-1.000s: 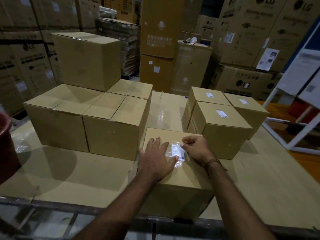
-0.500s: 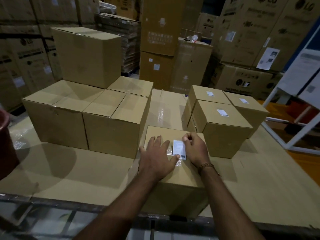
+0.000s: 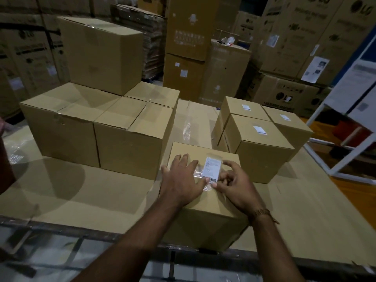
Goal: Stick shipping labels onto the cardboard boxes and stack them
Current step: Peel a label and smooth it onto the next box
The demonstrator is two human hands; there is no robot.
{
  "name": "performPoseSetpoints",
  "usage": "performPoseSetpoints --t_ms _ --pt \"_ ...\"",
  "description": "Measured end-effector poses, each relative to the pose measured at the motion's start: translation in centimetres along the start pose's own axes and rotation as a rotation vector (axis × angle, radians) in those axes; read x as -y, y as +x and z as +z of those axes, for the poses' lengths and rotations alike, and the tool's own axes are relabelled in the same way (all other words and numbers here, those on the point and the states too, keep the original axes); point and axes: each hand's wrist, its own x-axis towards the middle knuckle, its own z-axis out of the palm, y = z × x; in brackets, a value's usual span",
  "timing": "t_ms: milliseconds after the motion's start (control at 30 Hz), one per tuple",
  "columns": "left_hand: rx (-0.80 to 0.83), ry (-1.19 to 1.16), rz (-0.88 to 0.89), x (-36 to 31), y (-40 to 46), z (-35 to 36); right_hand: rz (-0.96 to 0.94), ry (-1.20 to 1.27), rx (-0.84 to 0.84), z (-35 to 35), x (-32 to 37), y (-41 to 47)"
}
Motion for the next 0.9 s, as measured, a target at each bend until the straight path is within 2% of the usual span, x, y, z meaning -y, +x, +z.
performPoseSetpoints --t_ms 167,433,900 --pt "0.073 -0.094 -0.012 0.8 0.4 -0.8 -0.005 -0.120 0.005 0.4 0.6 0.9" --pt "0.283 -0.070 0.052 1.5 0.5 -2.1 -0.013 -0.180 0.048 0.5 0.2 0.8" --pt "0.287 -0.066 0.063 1.5 0.4 -2.1 -0.029 -0.116 0.048 0.5 0.1 0.3"
